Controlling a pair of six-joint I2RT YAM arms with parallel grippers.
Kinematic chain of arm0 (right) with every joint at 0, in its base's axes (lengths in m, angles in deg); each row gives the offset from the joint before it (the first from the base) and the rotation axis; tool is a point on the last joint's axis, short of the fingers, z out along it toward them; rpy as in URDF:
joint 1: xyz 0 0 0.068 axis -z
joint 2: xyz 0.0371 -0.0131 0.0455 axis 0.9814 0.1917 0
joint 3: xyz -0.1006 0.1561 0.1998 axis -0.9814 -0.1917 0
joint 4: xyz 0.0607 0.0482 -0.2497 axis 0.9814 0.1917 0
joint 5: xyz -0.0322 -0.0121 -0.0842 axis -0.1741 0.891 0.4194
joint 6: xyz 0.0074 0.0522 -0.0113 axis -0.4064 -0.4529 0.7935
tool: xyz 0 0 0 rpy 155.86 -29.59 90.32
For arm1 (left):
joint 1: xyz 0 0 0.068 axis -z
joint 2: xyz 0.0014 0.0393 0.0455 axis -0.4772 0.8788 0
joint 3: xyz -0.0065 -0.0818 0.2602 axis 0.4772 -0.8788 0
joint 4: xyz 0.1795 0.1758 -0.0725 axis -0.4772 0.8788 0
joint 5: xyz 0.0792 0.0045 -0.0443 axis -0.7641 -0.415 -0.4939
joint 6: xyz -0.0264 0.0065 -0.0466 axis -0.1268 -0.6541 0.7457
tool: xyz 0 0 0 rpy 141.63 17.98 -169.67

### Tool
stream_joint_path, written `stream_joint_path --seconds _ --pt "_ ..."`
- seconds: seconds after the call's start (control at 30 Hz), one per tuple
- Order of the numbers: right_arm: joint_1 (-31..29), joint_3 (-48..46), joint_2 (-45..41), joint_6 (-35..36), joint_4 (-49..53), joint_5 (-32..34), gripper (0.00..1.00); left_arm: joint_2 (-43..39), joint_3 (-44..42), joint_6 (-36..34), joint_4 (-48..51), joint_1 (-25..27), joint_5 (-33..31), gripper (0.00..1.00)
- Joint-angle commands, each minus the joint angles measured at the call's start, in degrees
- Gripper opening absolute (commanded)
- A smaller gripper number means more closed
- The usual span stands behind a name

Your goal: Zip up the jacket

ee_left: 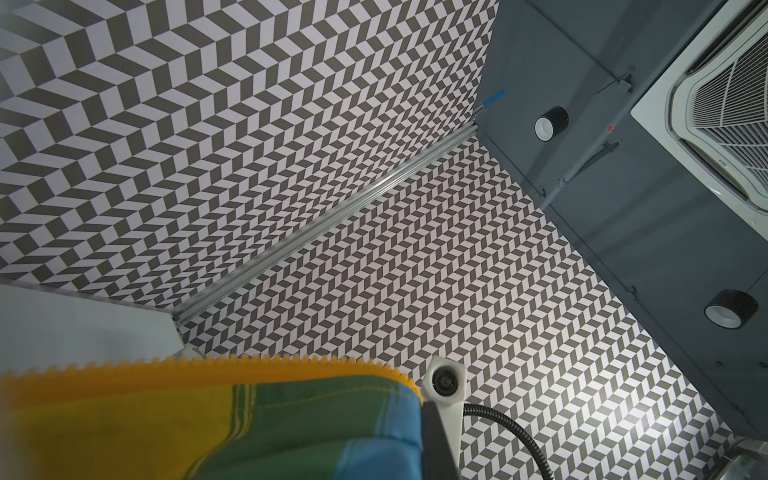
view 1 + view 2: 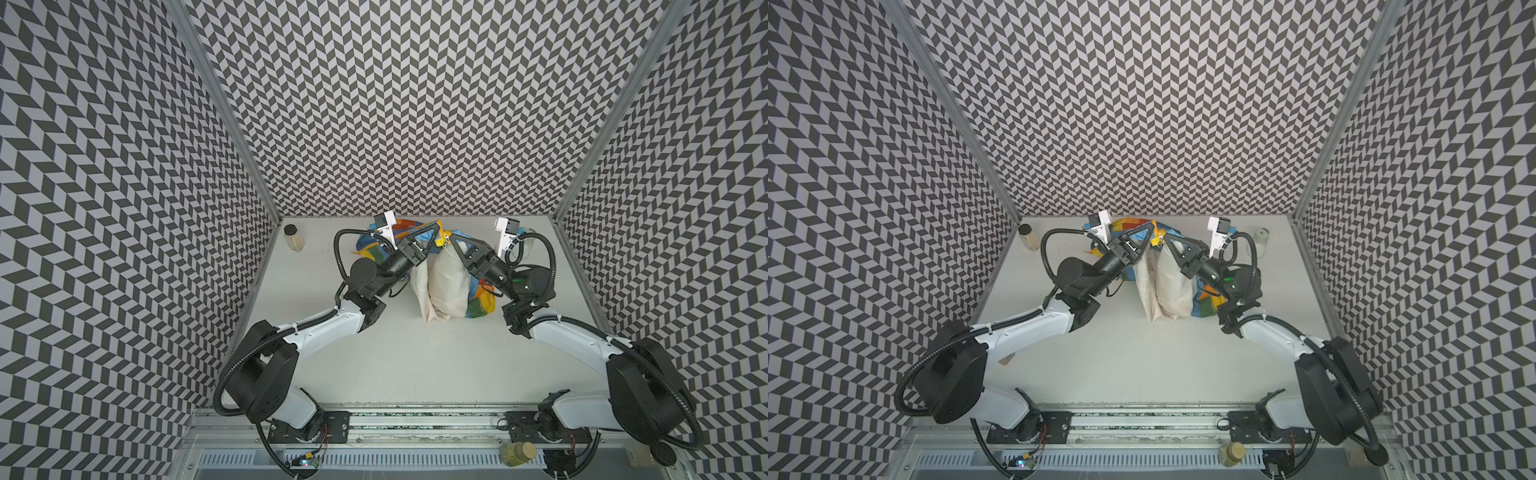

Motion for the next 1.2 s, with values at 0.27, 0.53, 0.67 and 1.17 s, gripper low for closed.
stream_joint_path --seconds 0.27,0.53,0.67,1.17 --pt "-0.36 0.50 -0.73 0.19 -5.50 0.15 0.00 0.90 0.86 0.88 -4.56 0.05 1.27 0.00" --pt "-0.40 0.44 -0.60 0.04 -5.45 0.26 0.00 1.10 0.93 1.04 -4.72 0.37 1.34 0.00" --pt "-0.36 0.49 -0.76 0.12 -5.49 0.31 0.00 1.51 0.91 1.14 -4.68 0.48 1.44 0.00" --pt "-0.40 0.18 -0.76 0.28 -5.51 1.71 0.00 1.48 0.75 1.40 -5.23 1.17 1.70 0.00"
